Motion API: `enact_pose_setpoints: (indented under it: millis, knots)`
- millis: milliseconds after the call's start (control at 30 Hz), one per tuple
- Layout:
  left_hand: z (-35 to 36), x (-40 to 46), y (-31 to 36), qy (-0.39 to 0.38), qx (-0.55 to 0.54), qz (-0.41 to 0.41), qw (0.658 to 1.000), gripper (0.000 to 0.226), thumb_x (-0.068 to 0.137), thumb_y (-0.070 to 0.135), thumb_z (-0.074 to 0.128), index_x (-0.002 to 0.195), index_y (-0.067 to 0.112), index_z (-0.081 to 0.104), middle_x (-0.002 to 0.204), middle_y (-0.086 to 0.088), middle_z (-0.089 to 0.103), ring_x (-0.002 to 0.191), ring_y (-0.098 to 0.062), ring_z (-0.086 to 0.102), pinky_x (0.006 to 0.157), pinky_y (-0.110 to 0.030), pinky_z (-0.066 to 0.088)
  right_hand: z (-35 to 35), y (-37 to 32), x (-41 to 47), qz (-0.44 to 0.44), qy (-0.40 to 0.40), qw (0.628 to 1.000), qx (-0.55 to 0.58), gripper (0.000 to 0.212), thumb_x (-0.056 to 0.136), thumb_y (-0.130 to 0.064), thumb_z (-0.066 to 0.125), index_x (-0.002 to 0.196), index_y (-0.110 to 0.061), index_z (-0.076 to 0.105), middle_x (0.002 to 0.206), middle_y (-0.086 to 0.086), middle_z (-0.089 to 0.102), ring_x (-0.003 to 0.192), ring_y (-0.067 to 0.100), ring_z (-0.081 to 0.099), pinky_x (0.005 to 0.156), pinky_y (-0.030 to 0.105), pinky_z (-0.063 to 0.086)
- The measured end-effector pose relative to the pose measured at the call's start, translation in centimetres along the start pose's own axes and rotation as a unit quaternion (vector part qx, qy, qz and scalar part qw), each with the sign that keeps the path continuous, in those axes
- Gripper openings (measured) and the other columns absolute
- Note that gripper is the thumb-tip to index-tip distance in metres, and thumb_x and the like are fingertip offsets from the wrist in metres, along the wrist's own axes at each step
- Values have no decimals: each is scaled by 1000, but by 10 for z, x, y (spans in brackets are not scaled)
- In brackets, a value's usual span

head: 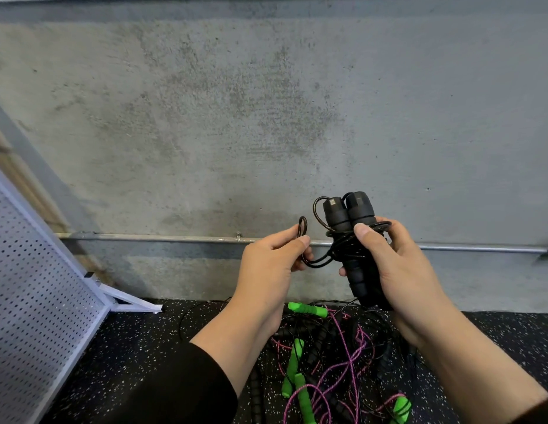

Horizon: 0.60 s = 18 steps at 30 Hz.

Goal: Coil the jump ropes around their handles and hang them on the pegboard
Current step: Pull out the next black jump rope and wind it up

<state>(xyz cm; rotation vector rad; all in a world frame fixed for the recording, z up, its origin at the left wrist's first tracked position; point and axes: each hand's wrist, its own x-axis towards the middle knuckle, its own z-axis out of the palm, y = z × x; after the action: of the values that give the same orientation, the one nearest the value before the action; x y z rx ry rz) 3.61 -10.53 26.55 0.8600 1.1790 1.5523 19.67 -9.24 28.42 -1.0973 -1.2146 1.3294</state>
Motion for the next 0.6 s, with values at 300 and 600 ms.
enact_pose_setpoints:
  millis: [300,600]
  knots:
    - [-5,2,3,-13,80,4,997,18,93,9,70,104,16,82,71,4,62,68,-8,51,62,-20,42,3,3,-1,1,-45,999,-26,45,76,-51,68,111,-23,61,94,14,75,71,27,71,55,33,51]
    - [-3,-5,6,-18,196,97,976,61,98,7,63,147,39,44,92,0,71,82,-12,64,79,-13,46,1,12,3,18,-58,995,-74,24,90,-42,69,110,-30,62,92,12,76,71,26,71,53,31,49]
